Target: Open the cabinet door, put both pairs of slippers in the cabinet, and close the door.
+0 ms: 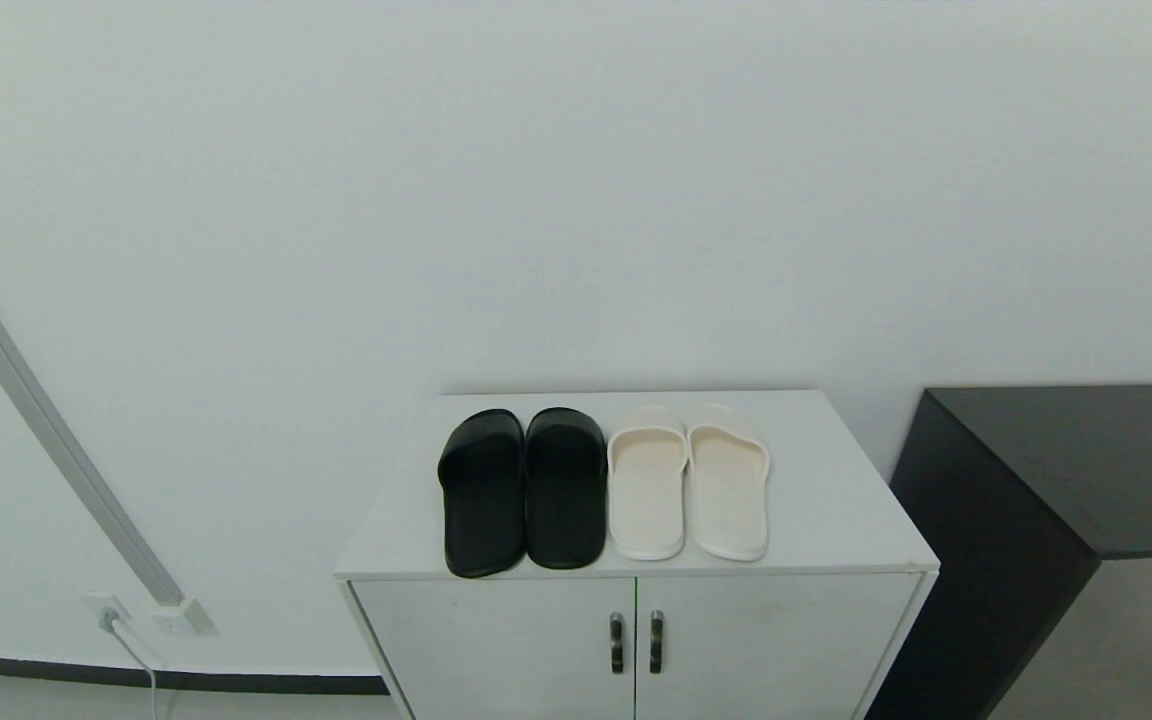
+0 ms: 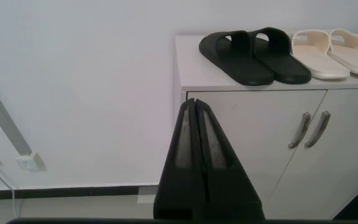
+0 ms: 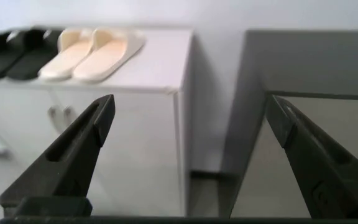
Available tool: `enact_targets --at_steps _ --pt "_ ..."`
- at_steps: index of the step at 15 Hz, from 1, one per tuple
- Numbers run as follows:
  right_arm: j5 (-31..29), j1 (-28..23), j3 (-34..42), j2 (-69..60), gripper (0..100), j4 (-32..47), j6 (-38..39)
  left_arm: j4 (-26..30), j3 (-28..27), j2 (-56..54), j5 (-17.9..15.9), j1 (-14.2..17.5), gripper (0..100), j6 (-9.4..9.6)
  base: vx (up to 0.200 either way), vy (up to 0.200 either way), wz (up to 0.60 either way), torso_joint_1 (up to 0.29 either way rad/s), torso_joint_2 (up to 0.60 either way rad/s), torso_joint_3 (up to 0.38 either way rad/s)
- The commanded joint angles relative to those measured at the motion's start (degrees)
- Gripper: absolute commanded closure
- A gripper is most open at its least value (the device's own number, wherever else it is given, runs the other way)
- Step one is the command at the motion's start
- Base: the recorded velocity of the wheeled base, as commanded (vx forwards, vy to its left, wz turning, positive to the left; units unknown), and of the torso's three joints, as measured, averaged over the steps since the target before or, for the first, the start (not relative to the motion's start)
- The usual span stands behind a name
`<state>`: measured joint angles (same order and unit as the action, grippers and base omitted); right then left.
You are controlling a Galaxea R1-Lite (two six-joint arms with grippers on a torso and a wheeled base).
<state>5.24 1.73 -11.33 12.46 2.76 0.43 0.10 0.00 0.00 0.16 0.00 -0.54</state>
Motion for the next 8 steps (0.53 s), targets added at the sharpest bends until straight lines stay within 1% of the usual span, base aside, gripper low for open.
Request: enact_targets --at_steps 1,2,3,4,5,6,8 --pt "5.30 0.91 0.69 14.88 0 -3.46 -0.69 -0.01 0.00 0.09 0.02 0.00 100 0.01 0.000 0.000 0.00 0.000 0.00 0.000" --pt "6.27 2.05 -1.86 22.52 0 -7.06 -0.69 -0.01 0.00 0.09 0.02 0.00 100 0.01 0.000 0.000 0.00 0.000 0.00 0.000" --pt "6.27 3.54 -3.26 26.30 0 -8.47 -0.69 -0.01 0.00 0.09 0.02 0.00 100 0.01 0.000 0.000 0.00 0.000 0.00 0.000" --pt "5.74 7.94 -6.34 32.89 0 -10.31 -0.43 -0.01 0.00 0.00 0.02 0.00 100 -0.08 0.000 0.000 0.00 0.000 0.00 0.000" --pt "4.60 11.19 -9.24 37.11 0 -10.93 1.16 -0.01 0.00 0.00 0.02 0.00 100 0.01 0.000 0.000 0.00 0.000 0.00 0.000" --pt "1.79 15.41 -12.32 40.45 0 -11.02 3.62 -0.01 0.00 0.00 0.02 0.00 100 -0.08 0.000 0.000 0.00 0.000 0.00 0.000" --pt "-7.70 27.89 -16.98 45.81 0 -11.10 8.63 -0.01 0.00 0.00 0.02 0.00 100 -0.08 0.000 0.000 0.00 0.000 0.00 0.000"
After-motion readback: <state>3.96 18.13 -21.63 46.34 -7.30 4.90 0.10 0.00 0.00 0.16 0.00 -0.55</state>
